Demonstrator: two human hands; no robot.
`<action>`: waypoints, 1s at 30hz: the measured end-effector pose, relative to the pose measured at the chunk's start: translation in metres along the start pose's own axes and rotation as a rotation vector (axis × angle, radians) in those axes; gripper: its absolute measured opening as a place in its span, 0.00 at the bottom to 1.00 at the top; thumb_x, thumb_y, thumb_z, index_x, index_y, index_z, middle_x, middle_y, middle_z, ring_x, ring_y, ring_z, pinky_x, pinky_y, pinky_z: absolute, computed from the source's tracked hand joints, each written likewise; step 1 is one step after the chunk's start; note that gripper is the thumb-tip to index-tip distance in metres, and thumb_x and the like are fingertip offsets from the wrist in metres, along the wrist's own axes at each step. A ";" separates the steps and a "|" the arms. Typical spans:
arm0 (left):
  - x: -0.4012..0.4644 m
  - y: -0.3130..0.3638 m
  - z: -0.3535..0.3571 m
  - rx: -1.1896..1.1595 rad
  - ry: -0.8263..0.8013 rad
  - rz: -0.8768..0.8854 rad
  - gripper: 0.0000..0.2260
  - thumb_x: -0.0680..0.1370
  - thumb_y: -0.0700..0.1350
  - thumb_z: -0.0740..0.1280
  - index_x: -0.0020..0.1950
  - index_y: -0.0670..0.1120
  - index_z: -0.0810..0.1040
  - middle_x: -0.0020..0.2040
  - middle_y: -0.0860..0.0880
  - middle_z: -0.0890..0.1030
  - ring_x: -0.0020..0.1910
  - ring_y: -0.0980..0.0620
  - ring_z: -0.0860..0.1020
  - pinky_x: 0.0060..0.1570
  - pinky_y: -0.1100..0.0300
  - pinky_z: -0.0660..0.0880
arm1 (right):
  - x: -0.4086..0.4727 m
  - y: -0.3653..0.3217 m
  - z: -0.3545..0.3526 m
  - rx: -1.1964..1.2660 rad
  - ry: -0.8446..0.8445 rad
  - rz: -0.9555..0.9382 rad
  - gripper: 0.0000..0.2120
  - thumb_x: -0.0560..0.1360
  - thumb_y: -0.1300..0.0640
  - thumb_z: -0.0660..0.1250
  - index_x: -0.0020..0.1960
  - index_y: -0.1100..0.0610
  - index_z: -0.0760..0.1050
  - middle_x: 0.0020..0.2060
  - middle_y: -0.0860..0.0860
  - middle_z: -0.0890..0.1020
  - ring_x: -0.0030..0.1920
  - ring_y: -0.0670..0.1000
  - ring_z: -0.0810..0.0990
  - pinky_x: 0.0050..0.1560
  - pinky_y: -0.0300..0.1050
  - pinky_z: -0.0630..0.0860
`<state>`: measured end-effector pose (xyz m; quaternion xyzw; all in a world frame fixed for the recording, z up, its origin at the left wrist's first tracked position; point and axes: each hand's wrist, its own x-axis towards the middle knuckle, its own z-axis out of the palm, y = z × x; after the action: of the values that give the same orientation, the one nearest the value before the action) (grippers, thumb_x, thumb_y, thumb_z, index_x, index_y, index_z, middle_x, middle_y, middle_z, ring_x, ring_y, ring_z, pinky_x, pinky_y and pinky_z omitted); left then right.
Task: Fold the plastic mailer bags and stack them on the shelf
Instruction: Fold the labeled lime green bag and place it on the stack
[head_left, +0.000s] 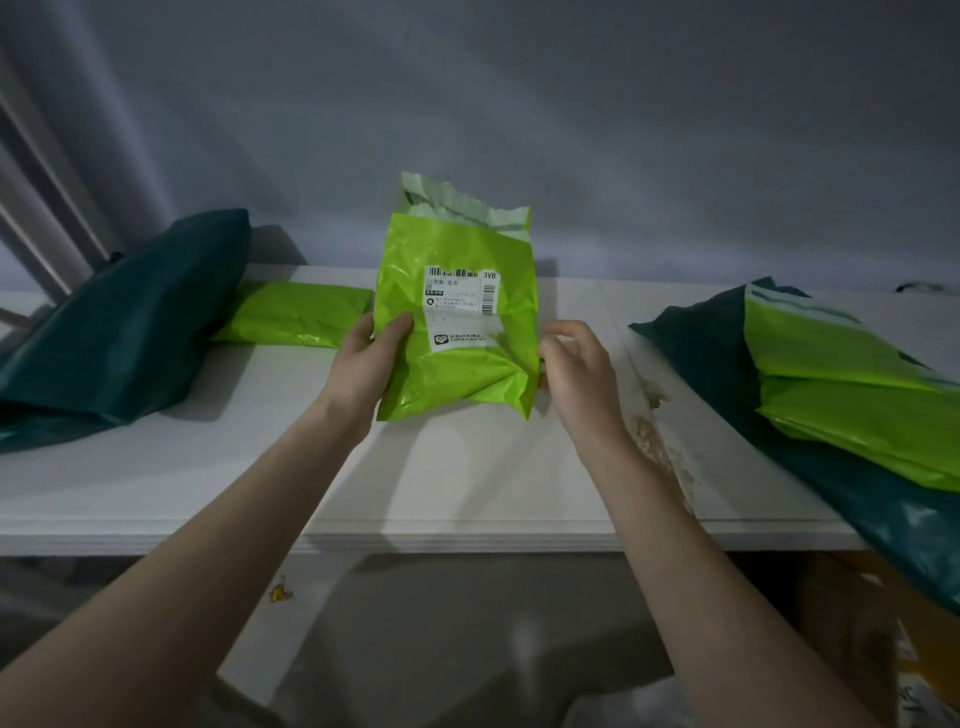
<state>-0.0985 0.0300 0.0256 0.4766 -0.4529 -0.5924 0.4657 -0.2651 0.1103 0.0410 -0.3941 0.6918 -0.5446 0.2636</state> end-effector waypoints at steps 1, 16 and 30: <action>0.000 0.000 0.000 0.001 -0.004 0.004 0.15 0.78 0.48 0.64 0.64 0.47 0.75 0.57 0.48 0.81 0.54 0.50 0.80 0.58 0.52 0.75 | 0.003 0.004 0.003 0.029 -0.001 0.036 0.07 0.75 0.56 0.62 0.51 0.54 0.75 0.39 0.50 0.80 0.46 0.55 0.80 0.49 0.51 0.76; -0.004 0.004 -0.006 -0.008 -0.069 0.045 0.09 0.79 0.44 0.63 0.59 0.49 0.76 0.53 0.50 0.82 0.50 0.53 0.81 0.52 0.58 0.78 | 0.020 0.019 0.015 0.094 -0.008 0.005 0.15 0.74 0.54 0.65 0.32 0.55 0.65 0.29 0.56 0.68 0.34 0.51 0.68 0.39 0.46 0.65; -0.009 0.000 -0.009 -0.014 0.024 0.028 0.08 0.80 0.41 0.62 0.58 0.44 0.75 0.50 0.47 0.81 0.45 0.50 0.81 0.49 0.55 0.79 | 0.021 0.019 0.009 -0.136 0.058 -0.055 0.17 0.79 0.48 0.58 0.35 0.56 0.70 0.28 0.50 0.74 0.30 0.51 0.74 0.31 0.42 0.70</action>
<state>-0.0889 0.0377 0.0260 0.4738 -0.4497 -0.5832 0.4828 -0.2743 0.0901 0.0221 -0.4141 0.7234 -0.5146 0.2010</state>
